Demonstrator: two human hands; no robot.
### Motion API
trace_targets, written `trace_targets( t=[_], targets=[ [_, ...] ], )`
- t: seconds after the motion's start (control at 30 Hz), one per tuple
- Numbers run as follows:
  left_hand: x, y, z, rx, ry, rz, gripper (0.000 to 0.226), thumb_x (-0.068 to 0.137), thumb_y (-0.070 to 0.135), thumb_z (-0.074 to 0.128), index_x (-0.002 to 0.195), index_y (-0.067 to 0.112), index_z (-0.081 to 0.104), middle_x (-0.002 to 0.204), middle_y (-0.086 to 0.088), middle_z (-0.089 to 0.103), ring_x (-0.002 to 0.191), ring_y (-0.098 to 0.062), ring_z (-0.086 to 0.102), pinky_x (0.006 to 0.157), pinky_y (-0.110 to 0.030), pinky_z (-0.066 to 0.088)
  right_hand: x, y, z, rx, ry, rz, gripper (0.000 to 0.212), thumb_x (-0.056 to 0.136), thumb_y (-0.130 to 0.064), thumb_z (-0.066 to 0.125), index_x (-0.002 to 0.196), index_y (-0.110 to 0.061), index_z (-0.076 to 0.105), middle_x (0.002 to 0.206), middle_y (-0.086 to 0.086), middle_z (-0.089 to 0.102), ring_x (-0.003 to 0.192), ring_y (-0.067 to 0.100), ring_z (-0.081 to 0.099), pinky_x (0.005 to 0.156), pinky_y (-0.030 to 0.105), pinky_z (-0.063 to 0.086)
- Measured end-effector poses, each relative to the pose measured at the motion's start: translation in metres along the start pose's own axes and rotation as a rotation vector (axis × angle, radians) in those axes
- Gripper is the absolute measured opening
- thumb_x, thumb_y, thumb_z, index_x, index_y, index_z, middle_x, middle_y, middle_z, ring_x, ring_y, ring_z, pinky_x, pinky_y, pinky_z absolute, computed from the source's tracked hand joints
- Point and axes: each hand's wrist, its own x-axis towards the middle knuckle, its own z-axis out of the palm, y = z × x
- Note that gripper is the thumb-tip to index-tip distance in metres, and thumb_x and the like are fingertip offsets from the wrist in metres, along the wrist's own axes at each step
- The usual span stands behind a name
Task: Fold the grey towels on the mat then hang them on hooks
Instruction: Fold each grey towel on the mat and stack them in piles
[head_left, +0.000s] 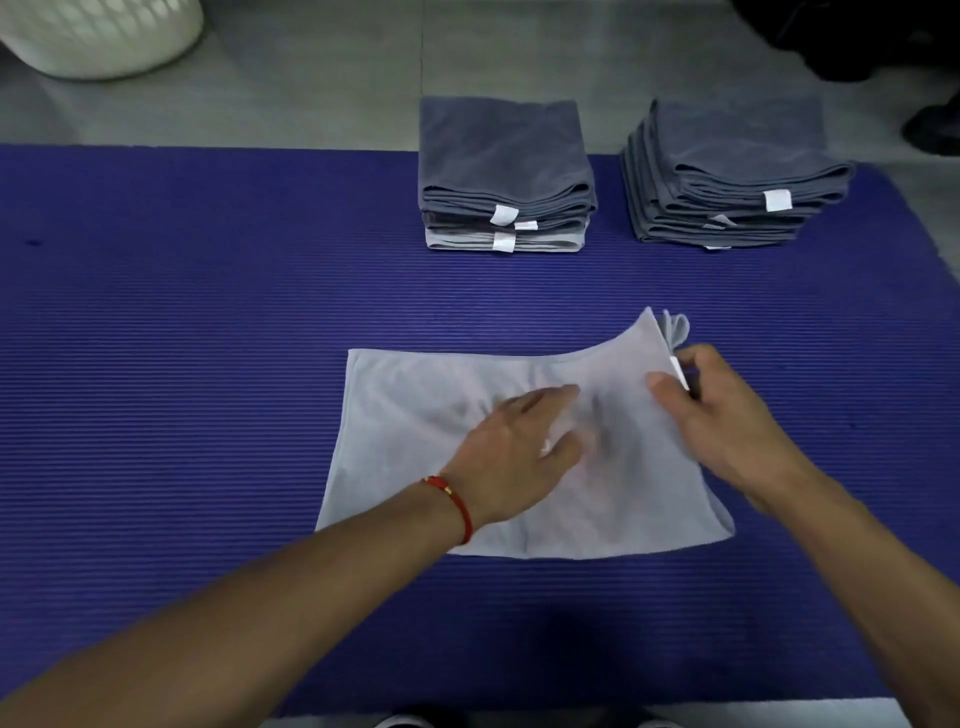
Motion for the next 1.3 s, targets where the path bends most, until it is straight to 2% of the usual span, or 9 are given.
trace_targets(
  t=[0.1,0.23,0.33,0.43,0.63,0.83,1.0,1.13,1.3],
  targets=[
    [-0.01,0.039,-0.022,-0.856,0.094,-0.243,0.037,0.1,0.057,0.044,0.128,0.039,0.061,0.121,0.003,0.07,0.103,-0.016,0.07,0.094,-0.041,0.057,-0.014,-0.053,0.025,0.07,-0.123,-0.127,0.018,0.098,-0.046,0.058,0.105,-0.031,0.052,0.098,-0.005,0.07,0.083,0.017,0.071,0.071,0.044,0.06],
    [-0.022,0.02,-0.057,-1.098,0.266,-0.392,0.03,0.096,0.034,0.06,0.109,0.009,0.07,0.096,-0.012,0.076,0.085,-0.028,0.074,0.072,-0.039,0.06,-0.033,-0.091,0.059,0.208,-0.419,-0.249,0.021,0.1,-0.029,0.061,0.12,-0.028,0.055,0.104,-0.007,0.069,0.077,0.014,0.074,0.064,0.03,0.062],
    [-0.04,-0.018,-0.074,-0.985,0.403,-0.336,0.016,0.098,0.016,0.061,0.11,0.011,0.069,0.1,-0.015,0.076,0.09,-0.029,0.074,0.077,-0.041,0.061,-0.043,-0.08,0.074,0.091,-0.316,-0.409,0.022,0.101,-0.024,0.057,0.121,-0.032,0.057,0.11,-0.019,0.062,0.084,0.006,0.07,0.066,0.023,0.057],
    [-0.054,-0.072,-0.08,-0.698,0.519,-0.409,0.014,0.096,0.024,0.061,0.106,0.025,0.071,0.097,-0.006,0.076,0.089,-0.029,0.073,0.077,-0.045,0.061,-0.04,-0.048,0.089,-0.158,-0.284,-0.528,0.032,0.103,-0.031,0.051,0.134,-0.035,0.054,0.132,-0.025,0.05,0.12,-0.005,0.05,0.094,0.015,0.044],
    [-0.064,-0.142,-0.069,-0.194,0.481,-0.578,0.029,0.098,0.032,0.06,0.124,0.021,0.059,0.1,0.003,0.068,0.087,-0.014,0.065,0.069,-0.028,0.048,-0.046,0.011,0.127,-0.576,-0.513,-0.581,0.048,0.106,-0.049,0.028,0.154,-0.046,0.027,0.166,-0.022,-0.004,0.153,0.005,-0.006,0.117,0.036,0.029],
    [-0.042,-0.145,-0.076,0.362,0.436,-0.416,0.072,0.088,0.022,0.066,0.151,0.021,0.031,0.145,-0.009,0.041,0.125,-0.033,0.049,0.091,-0.05,0.052,-0.062,0.017,0.145,-0.266,-0.22,-0.229,0.05,0.101,-0.043,0.054,0.146,-0.033,0.034,0.147,-0.009,0.036,0.117,0.005,0.05,0.093,0.024,0.049],
    [0.009,-0.136,-0.104,0.694,-0.049,-0.141,0.084,0.09,0.012,0.061,0.161,0.026,0.016,0.168,0.001,0.008,0.155,-0.021,0.008,0.122,-0.056,0.013,-0.062,0.004,0.158,0.027,-0.215,0.149,0.053,0.09,-0.045,0.07,0.128,-0.018,0.044,0.093,-0.009,0.067,0.082,0.005,0.066,0.063,0.019,0.051],
    [0.047,-0.123,-0.112,0.622,-0.227,-0.211,0.068,0.094,0.035,0.06,0.155,0.023,0.031,0.152,-0.004,0.04,0.145,-0.028,0.035,0.118,-0.055,0.024,-0.064,-0.005,0.158,0.076,-0.281,0.214,0.029,0.085,-0.045,0.071,0.096,-0.02,0.063,0.091,-0.006,0.071,0.08,0.009,0.068,0.066,0.029,0.059],
    [0.058,-0.108,-0.122,0.615,-0.352,-0.286,0.064,0.085,0.049,0.072,0.136,0.016,0.051,0.132,-0.008,0.042,0.119,-0.03,0.054,0.088,-0.039,0.054,-0.06,-0.013,0.134,0.212,-0.213,0.213,0.02,0.089,-0.035,0.065,0.097,-0.018,0.059,0.096,0.0,0.07,0.087,0.016,0.068,0.076,0.04,0.06]
  ],
)
